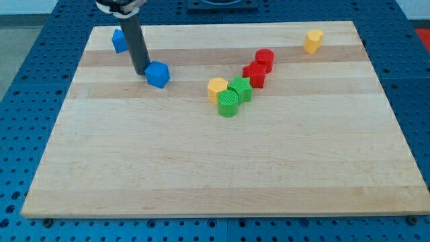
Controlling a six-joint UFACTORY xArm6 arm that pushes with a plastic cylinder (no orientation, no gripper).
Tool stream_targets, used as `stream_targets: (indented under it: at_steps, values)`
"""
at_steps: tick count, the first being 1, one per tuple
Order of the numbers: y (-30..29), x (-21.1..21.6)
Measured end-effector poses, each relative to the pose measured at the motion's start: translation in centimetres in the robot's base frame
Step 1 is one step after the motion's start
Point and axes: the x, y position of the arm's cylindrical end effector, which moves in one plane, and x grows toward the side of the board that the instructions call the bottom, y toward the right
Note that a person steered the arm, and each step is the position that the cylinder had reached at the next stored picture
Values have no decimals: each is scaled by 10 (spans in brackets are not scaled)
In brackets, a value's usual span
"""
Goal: Move the blue cube towards the top left of the yellow hexagon
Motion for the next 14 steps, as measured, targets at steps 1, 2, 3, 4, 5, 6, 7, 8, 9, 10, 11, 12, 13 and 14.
stream_targets:
  at_steps: [1,2,3,4,5,6,7,8,9,10,11,12,13,14]
  values:
    - [10,10]
    - [9,27]
    - [9,42]
    - [13,45]
    - [32,30]
    - [45,21]
    - [47,21]
    - [54,21]
    - [62,21]
    - [69,21]
    - [74,21]
    - [77,21]
    - [77,21]
    - [78,21]
